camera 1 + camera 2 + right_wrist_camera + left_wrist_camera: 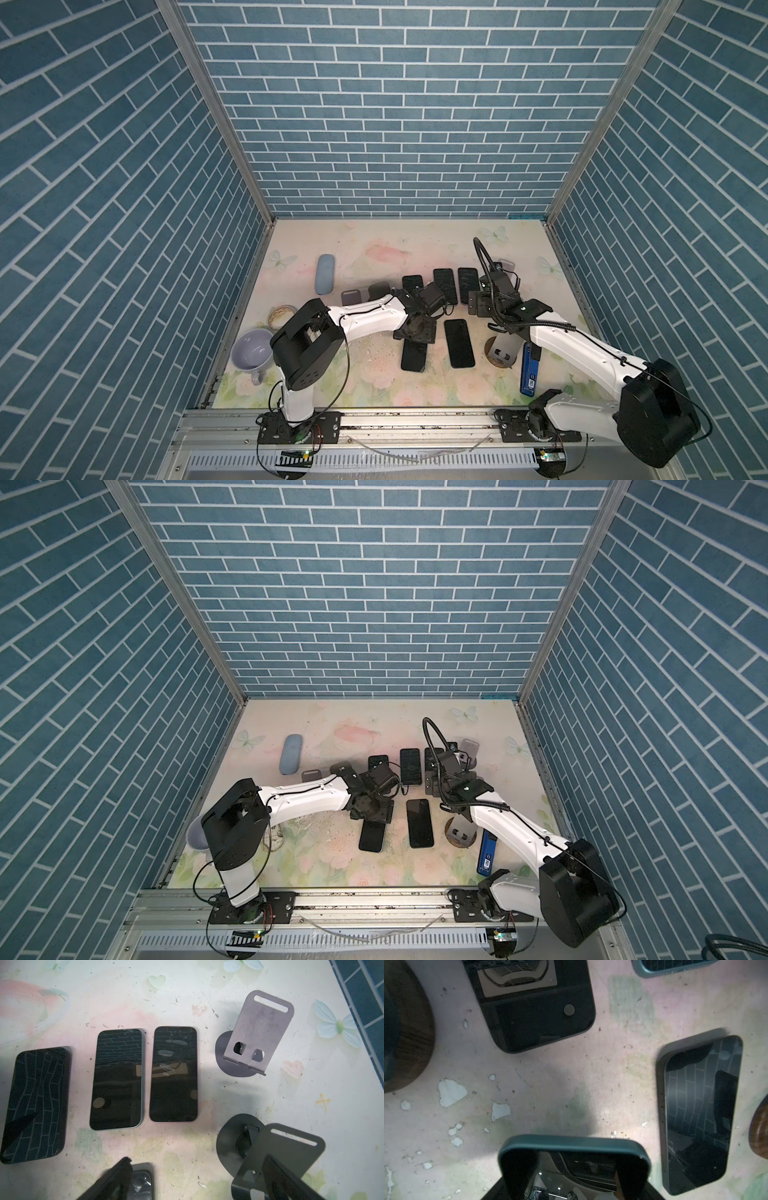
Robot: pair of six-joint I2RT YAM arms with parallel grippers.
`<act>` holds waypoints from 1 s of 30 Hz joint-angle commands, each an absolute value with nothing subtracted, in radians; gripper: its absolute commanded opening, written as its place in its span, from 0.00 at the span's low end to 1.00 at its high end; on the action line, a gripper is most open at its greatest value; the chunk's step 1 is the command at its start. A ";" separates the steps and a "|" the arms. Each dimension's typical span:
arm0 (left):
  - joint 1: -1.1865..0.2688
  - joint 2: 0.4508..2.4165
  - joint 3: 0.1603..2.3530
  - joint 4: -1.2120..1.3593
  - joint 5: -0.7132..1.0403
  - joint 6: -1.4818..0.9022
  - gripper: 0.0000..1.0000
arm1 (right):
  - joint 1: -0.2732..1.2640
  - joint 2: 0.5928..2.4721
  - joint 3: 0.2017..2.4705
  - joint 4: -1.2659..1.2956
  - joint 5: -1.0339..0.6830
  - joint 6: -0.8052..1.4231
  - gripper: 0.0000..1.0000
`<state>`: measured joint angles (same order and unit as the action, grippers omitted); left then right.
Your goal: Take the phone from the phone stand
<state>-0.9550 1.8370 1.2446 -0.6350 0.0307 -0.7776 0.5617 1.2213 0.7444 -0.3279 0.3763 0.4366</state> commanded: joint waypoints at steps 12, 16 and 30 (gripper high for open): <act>-0.960 1.929 1.276 -0.731 0.001 -0.708 0.58 | 0.558 1.179 0.715 -0.320 0.368 0.440 0.99; -0.959 1.950 1.285 -0.760 -0.037 -0.698 0.59 | 0.558 1.189 0.718 -0.319 0.368 0.440 0.98; -0.959 1.962 1.287 -0.775 -0.075 -0.683 0.71 | 0.558 1.206 0.718 -0.312 0.364 0.445 0.99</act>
